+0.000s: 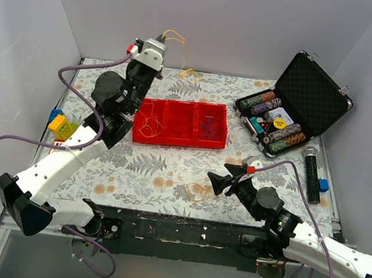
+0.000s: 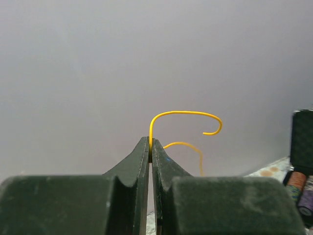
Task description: Untangle the cables
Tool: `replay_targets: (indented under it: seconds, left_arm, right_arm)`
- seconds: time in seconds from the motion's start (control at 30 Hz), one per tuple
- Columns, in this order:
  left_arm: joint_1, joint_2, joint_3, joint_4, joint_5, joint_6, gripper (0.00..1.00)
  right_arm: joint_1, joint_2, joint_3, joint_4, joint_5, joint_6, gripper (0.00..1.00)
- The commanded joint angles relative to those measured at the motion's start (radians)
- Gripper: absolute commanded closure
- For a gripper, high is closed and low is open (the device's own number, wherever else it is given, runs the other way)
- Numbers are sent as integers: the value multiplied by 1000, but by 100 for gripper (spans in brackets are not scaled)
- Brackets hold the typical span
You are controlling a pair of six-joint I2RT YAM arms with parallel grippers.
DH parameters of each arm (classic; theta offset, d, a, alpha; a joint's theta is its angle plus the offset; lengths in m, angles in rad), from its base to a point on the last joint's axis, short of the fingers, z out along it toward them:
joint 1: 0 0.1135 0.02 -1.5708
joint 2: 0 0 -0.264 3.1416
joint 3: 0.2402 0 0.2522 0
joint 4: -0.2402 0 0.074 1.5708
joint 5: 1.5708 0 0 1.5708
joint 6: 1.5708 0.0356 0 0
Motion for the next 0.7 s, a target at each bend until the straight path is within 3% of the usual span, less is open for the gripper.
replay_targets:
  seconds: [0.0, 0.33, 0.67]
  left_arm:
    - [73, -8, -39, 40, -26, -61, 100]
    - [235, -5, -215, 30, 27, -118, 100]
    - [323, 33, -370, 37, 55, -140, 100]
  right_arm:
    - [1, -28, 5, 16, 21, 18, 21]
    - [2, -51, 14, -22, 23, 16, 22]
    - [2, -83, 27, -71, 41, 15, 23]
